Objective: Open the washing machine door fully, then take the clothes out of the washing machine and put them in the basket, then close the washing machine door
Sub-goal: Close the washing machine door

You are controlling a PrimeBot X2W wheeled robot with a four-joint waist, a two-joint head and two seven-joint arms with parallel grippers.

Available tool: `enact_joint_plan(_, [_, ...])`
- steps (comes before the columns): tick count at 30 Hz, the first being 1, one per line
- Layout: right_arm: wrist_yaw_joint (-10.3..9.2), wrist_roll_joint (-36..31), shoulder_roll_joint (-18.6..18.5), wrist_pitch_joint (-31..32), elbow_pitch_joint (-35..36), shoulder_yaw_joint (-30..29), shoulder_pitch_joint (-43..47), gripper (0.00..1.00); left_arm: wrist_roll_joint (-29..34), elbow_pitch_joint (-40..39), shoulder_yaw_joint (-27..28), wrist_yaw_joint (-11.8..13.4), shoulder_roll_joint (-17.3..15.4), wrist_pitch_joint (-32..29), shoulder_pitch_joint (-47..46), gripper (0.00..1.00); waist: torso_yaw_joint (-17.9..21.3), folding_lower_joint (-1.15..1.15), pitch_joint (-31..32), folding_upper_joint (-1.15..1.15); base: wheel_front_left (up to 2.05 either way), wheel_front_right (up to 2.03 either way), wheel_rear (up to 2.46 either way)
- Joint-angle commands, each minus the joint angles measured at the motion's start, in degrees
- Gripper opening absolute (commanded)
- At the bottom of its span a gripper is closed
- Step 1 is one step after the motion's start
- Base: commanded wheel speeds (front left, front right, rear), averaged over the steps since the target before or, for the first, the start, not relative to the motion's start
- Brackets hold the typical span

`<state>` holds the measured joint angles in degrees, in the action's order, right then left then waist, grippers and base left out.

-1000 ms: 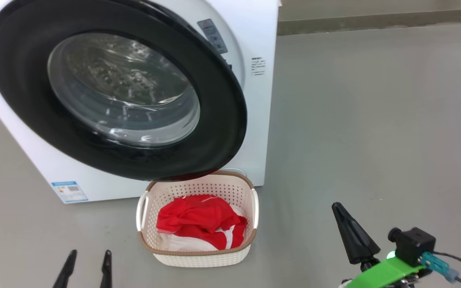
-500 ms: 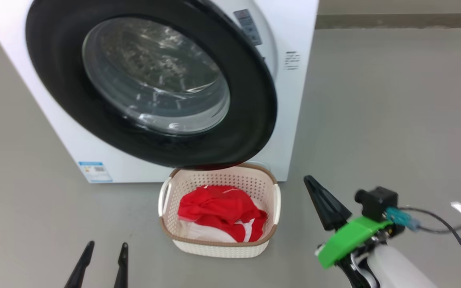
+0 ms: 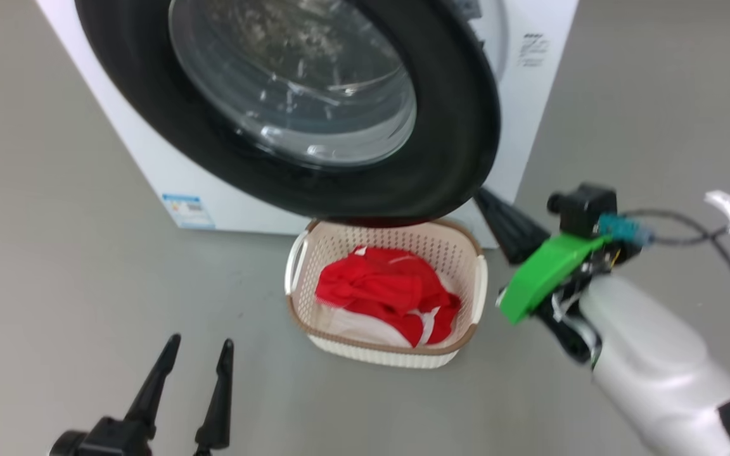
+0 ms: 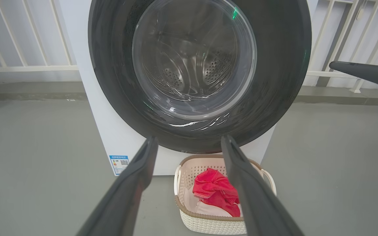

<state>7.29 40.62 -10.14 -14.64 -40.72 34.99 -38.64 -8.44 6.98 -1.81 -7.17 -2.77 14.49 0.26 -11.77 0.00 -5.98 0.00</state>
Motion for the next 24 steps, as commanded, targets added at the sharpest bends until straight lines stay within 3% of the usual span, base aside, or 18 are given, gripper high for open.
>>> enact_joint_plan(1, [0.20, 1.20, -0.23, -0.36, 0.43, 1.39, -2.63, 0.00, -0.42, -1.06, 1.47, -0.31, -0.43, 0.51, -2.60, 1.00, -2.20, 0.00, -2.68, 0.00, 0.00, 0.00, 0.00])
enact_joint_plan(24, [0.20, 10.63, -11.50, -0.36, -4.32, 13.43, -28.23, 0.00, -5.24, 0.06, -3.62, -0.32, -0.47, 0.51, -12.61, 1.00, -8.16, 0.00, -17.42, 0.00, 0.00, 0.00, 0.00])
